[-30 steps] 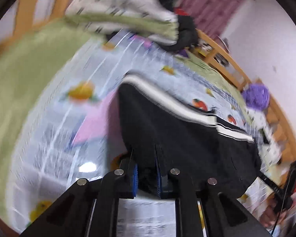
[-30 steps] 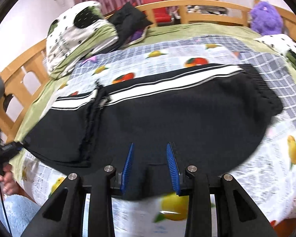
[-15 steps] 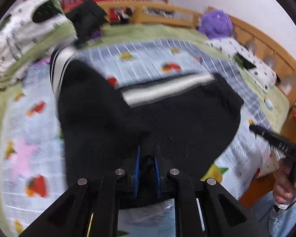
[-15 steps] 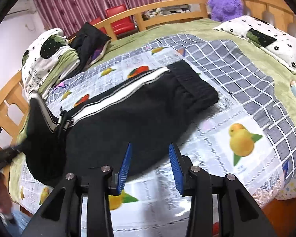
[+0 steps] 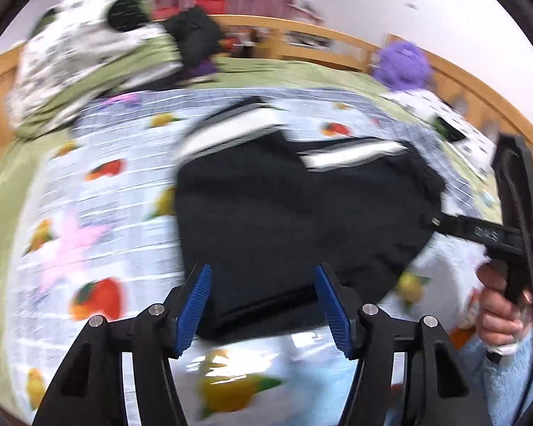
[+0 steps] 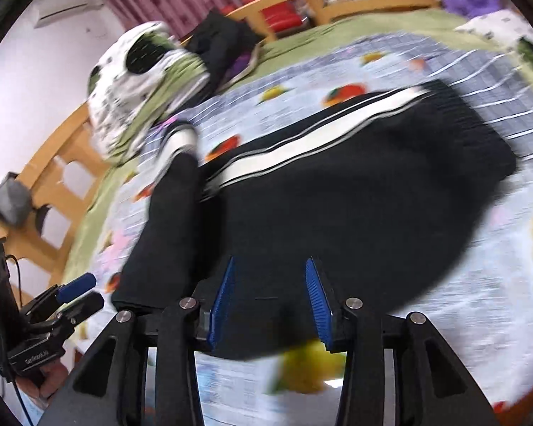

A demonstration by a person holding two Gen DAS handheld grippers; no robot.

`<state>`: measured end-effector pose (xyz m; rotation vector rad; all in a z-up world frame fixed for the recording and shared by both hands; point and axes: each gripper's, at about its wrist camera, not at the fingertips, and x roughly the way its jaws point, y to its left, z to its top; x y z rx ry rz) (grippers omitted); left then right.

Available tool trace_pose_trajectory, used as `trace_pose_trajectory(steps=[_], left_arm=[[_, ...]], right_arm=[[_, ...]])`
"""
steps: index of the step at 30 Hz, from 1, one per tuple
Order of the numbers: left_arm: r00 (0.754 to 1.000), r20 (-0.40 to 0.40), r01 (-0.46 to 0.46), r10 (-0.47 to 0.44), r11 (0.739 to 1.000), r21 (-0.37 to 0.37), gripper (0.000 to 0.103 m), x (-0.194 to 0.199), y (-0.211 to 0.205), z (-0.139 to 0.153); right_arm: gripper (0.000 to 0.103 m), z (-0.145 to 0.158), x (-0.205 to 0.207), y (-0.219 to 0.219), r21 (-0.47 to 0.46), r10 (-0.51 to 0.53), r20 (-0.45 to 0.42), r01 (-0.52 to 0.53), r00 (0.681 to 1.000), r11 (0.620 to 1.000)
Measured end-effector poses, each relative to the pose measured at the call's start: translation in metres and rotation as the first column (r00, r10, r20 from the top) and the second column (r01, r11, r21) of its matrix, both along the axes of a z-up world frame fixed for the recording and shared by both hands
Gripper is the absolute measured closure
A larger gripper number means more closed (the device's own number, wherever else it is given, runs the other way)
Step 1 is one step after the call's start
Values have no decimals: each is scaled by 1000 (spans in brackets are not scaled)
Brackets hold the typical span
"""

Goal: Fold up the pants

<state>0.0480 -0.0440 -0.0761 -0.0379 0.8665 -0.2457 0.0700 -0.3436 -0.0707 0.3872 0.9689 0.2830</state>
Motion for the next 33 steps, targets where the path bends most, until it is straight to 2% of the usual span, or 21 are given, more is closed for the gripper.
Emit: trace_pose_trajectory(steps=[5,7,10,12,13,15,19,23,27,29,30,33], left_arm=[[981,-32,-194,192,979,-67,45,3,69,-22],[971,-50,-238,234,966,-99,45,3,88,-26],[963,-52,-270,265,944,-191,45,8,105,-21],[958,-38,-284,283,937,-205,45,9,106,-19],[955,-29,-295,295,933,-206,45,11,105,-19],[954,-27,-297,298,930,-218,45,14,102,-19],[966,-31,-256,256,935,-248,45,25,81,-22],[978,5,-205,211,957,-203,45,29,51,-19],[994,11,-100,106,966,-236,45,26,23,-17],[999,9,-49,52,973,-224,45,24,7,-21],[1000,2,-29,30,975,-219,45,23,-1,-23],[996,-50,65,-79,970,-233,45,24,-31,-33]], right_arm=[[48,-22,16,55,74,91,-50,-87,995,993],[48,-34,21,70,90,92,-74,-85,993,992],[46,-48,30,83,161,78,-90,-63,993,985],[74,-50,33,90,202,111,-90,-91,990,975],[75,-49,35,92,200,117,-95,-97,989,975],[83,-31,31,90,158,98,-29,-92,995,983],[85,21,22,82,22,109,114,-112,988,993],[86,64,17,48,-170,97,208,-61,973,984],[86,93,15,-29,-255,7,279,67,960,965],[86,87,19,-68,-263,-55,264,126,963,956],[86,76,26,-86,-282,-85,229,149,970,948],[85,11,46,-138,-266,-215,55,222,975,938]])
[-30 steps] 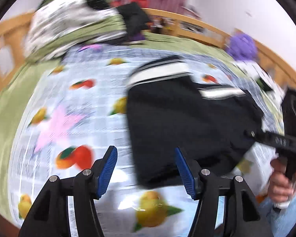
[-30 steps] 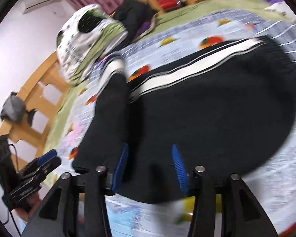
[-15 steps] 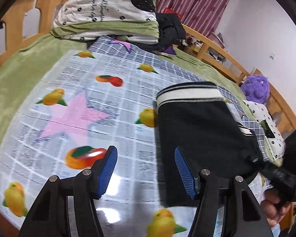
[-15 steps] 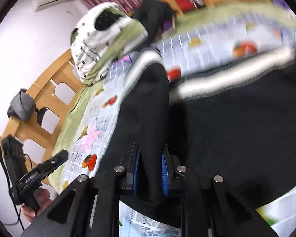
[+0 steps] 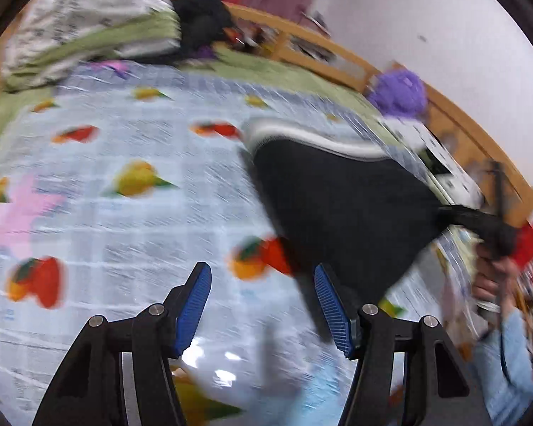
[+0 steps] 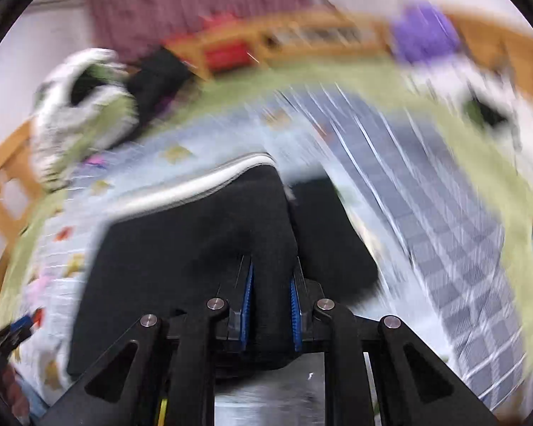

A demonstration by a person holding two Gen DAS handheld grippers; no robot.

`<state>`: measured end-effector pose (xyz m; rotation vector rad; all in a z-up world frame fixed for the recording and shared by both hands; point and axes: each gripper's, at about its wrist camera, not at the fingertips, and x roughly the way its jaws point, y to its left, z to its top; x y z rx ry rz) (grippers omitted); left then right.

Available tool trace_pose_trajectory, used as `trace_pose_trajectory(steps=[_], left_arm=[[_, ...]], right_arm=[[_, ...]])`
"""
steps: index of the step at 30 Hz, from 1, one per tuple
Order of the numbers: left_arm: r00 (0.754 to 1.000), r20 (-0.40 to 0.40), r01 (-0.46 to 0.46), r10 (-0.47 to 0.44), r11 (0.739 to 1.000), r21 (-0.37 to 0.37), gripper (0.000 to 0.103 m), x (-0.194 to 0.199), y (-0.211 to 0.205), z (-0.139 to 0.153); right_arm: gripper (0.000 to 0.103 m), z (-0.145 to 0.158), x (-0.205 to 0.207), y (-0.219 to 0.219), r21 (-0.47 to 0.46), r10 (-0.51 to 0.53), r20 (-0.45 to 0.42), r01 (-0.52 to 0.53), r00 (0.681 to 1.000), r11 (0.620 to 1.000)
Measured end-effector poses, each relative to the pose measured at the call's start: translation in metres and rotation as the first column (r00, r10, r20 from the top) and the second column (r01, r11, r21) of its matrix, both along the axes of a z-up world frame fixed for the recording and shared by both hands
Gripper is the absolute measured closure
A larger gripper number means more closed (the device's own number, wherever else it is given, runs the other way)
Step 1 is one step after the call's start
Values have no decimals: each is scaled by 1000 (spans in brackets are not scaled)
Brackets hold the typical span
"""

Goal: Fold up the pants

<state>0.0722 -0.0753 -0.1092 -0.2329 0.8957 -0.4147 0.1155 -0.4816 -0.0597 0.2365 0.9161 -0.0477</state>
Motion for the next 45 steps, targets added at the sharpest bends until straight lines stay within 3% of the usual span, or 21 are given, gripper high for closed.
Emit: trace_pose_trajectory(steps=[2,7,9,13,14,15,16,17,20,22,25,27,29,32,34,36,39,42,45], left_arm=[[997,-29,75,-74,997,10,45,-4,-26,-7],[985,-53,168,-164,982,86,38,-19,-82,-24],[985,-56,167,-161,978,128,38,-22,-95,-30],[997,-50,72,-61,964,256,38,-16,-114,-50],[998,-42,53,-44,966,253,41,-14,-116,-51],[999,-25,31,-25,968,249,50,-13,-116,-50],[1000,1,9,-10,969,248,73,-10,-118,-47],[1000,12,0,-3,966,258,80,-7,-118,-44],[996,72,-64,47,962,266,84,-3,-104,-27],[991,104,-103,84,974,200,84,-2,-80,-11],[994,68,-92,80,979,185,84,-4,-53,-8],[999,22,-51,47,973,226,83,-6,-53,-22],[999,-39,-8,17,974,226,75,-11,-53,-38],[999,-35,18,-9,968,252,67,-24,-49,-33],[1000,-10,25,-24,967,252,58,-32,-41,-21],[999,12,28,-32,979,201,46,-39,-28,-6],[999,35,6,-11,989,151,41,-29,-17,7],[1000,0,-16,17,995,96,41,7,-15,10],[998,-58,-16,19,998,56,41,45,-19,-3]], right_arm=[[85,-25,3,-11,15,13,-40,-13,999,1000],[85,-9,-13,-13,26,69,63,-71,996,997],[85,-8,-17,-17,54,72,86,-77,994,996],[85,-15,-15,-23,97,62,70,-69,996,993],[85,-18,-16,-24,113,56,71,-64,996,991],[85,-19,-17,-24,121,53,72,-61,996,991],[85,-19,-17,-24,129,52,75,-62,996,990],[85,-17,-19,-25,143,53,82,-65,995,988],[86,-12,-23,-27,190,53,91,-69,995,979],[86,-9,-31,-26,235,62,98,-84,993,968],[86,-7,-46,-11,243,103,95,-124,990,962],[86,-19,-49,4,215,129,38,-134,991,967],[85,-29,-49,17,138,156,-9,-153,988,979],[80,-12,-62,15,84,193,41,-196,980,977],[72,4,-75,0,96,140,127,-153,982,984],[47,17,-76,-14,116,95,176,-117,980,986],[44,17,-58,-25,154,36,152,-60,988,986],[43,5,-26,-21,185,22,81,-37,996,982],[40,-14,0,-16,158,17,2,-18,1000,987]])
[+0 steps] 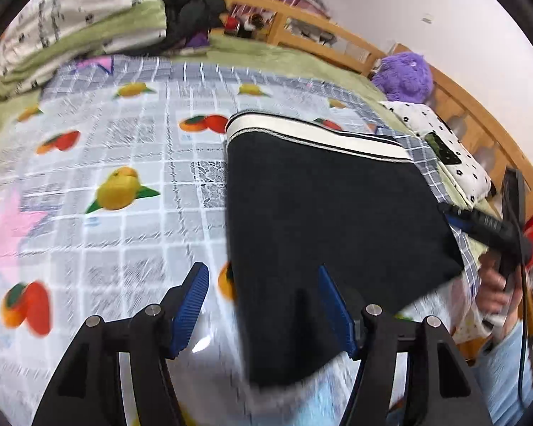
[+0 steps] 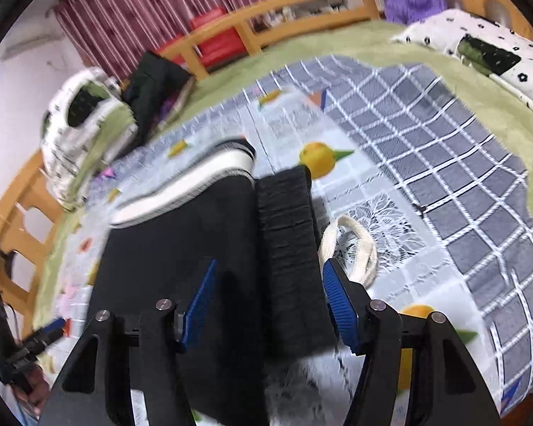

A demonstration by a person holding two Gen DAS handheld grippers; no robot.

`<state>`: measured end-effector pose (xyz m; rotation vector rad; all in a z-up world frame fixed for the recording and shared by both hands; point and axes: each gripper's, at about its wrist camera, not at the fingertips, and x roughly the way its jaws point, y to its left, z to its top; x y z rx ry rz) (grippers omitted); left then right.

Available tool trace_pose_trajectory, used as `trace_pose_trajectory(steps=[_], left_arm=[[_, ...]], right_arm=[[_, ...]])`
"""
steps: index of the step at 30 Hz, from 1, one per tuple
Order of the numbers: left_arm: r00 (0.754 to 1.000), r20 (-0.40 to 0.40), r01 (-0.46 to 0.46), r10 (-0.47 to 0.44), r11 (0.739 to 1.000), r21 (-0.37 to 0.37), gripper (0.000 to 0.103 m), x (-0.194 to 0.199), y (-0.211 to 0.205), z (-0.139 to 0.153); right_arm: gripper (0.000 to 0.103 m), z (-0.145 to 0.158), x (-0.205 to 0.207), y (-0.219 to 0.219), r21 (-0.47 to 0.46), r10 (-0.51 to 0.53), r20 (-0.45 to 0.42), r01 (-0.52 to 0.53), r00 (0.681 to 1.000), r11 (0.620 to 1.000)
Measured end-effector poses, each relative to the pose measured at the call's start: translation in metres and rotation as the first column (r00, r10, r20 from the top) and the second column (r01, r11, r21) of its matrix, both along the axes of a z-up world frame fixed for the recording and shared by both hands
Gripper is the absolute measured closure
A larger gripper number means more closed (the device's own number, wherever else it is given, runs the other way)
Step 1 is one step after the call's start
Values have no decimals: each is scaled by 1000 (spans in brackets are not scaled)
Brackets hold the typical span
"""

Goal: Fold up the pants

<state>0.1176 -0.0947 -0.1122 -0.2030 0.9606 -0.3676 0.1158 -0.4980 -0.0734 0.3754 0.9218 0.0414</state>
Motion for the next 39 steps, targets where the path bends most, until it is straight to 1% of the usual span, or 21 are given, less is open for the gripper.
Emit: trace_pose_trajectory(steps=[2,3,5,7,8,10,12,15,18,22,24,25,26,28,30,31,32,33,35,37,39], left_arm=[[998,-63,0,-2,1000,-31,43,19,-3,-19],[996,-85,0,-3,999,-42,44,26,-4,-28],[994,-113,-11,1,996,-86,56,36,-3,-46],[990,-141,-21,-5,983,-181,73,42,1,-56],[990,-144,-22,-7,979,-203,91,43,2,-56],[996,-94,-19,-1,977,-213,93,41,6,-47],[999,-53,-9,-1,981,-191,93,39,12,-33],[999,-39,-38,31,979,-202,93,38,40,-14],[995,-30,-101,97,980,-172,93,36,81,-3],[977,-20,-214,213,971,-110,93,29,141,6],[968,-31,-250,248,966,-65,92,26,158,1],[964,-42,-265,263,963,-42,90,26,163,-4],[959,-60,-280,278,960,-20,82,25,168,-12],[944,-68,-320,323,946,44,80,21,168,-25],[944,-61,-316,323,943,101,78,17,165,-28],[943,-53,-320,328,940,117,68,15,167,-28],[940,-48,-330,336,938,107,54,13,170,-27],[938,-48,-338,342,938,82,49,11,173,-27],[943,-67,-324,326,945,35,48,10,178,-28],[943,-58,-326,328,945,33,48,6,179,-25],[938,-48,-342,343,939,21,48,3,184,-23]], right_arm=[[32,-19,11,2,-15,-1,-56,0,998,1000],[28,-30,14,2,10,12,-77,-11,997,1000],[26,-44,18,3,71,46,-96,-39,994,997],[30,-43,18,8,46,57,-87,-53,995,998],[40,-40,17,12,34,75,-74,-72,994,997],[51,-31,12,13,41,62,-40,-60,997,997],[60,-24,10,14,102,66,-17,-64,998,993],[63,-17,15,37,129,98,-4,-97,995,987],[65,-14,32,80,153,163,6,-162,987,975],[66,-8,57,147,172,270,25,-270,963,947],[66,-10,66,183,136,320,22,-320,947,937],[65,-13,67,194,114,333,15,-332,943,936],[60,-18,71,206,63,338,-7,-337,941,940],[54,-29,75,215,-37,320,-62,-322,945,946],[53,-24,65,211,-53,280,-57,-283,958,958],[53,-16,59,207,-69,253,-44,-255,966,964],[54,-4,49,207,-107,228,6,-226,974,968],[54,8,41,208,-137,218,56,-209,974,968],[54,27,35,217,-162,226,144,-203,963,966],[54,31,46,228,-157,237,145,-214,961,964],[57,16,69,241,-172,230,80,-213,970,962]])
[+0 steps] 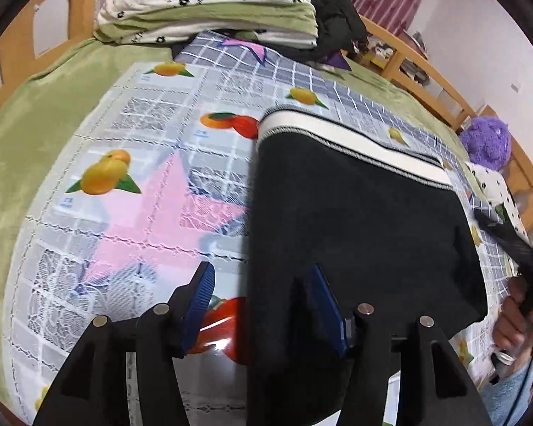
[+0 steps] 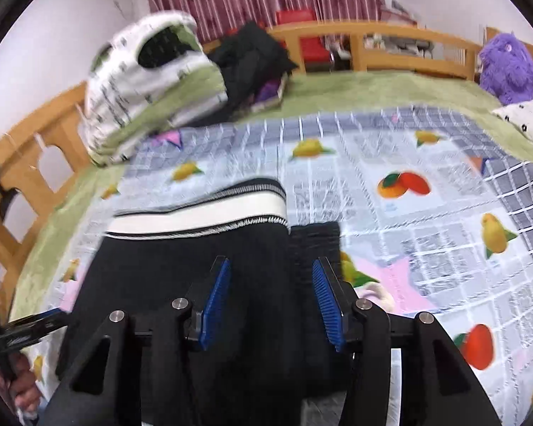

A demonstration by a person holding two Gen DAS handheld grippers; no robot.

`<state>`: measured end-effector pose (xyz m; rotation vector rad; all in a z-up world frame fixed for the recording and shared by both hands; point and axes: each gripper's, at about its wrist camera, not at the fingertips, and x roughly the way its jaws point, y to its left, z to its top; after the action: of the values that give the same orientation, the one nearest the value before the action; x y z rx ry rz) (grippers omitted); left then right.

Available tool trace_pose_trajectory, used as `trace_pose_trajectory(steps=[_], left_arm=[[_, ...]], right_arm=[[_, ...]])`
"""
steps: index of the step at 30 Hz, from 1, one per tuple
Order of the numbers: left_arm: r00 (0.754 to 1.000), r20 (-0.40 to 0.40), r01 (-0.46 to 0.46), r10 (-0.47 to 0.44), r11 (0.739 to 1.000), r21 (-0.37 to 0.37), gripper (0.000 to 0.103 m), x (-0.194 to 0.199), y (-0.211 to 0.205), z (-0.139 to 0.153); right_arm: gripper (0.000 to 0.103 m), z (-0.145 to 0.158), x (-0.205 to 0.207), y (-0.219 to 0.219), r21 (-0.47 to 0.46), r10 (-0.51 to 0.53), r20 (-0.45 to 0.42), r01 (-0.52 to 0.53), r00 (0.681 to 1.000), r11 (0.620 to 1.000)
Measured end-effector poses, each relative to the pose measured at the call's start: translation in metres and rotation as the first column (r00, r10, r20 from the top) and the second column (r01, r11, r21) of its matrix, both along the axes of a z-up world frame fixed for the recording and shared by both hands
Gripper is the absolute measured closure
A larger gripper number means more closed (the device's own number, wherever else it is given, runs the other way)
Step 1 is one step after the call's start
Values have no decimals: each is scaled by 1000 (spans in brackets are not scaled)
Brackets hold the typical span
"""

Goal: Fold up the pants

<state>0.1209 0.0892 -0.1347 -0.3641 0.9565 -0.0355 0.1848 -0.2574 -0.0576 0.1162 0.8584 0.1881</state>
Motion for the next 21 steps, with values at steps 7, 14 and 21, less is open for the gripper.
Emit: trace_pose_trajectory(steps=[7,14,21], left_arm=[[1000,9,-27,28,997,-76,48,-3,15,2],[998,59,32,-30,999,-44,48,-7,2,11],[986,94,137,-138,990,7,48,-15,-24,19]], right_arm=[[94,-29,10,15,-39,50,-52,-52,997,998],[95,6,-18,-31,22,-35,50,34,998,999],[84,-24,-10,-44,-12,-66,-58,66,996,998]])
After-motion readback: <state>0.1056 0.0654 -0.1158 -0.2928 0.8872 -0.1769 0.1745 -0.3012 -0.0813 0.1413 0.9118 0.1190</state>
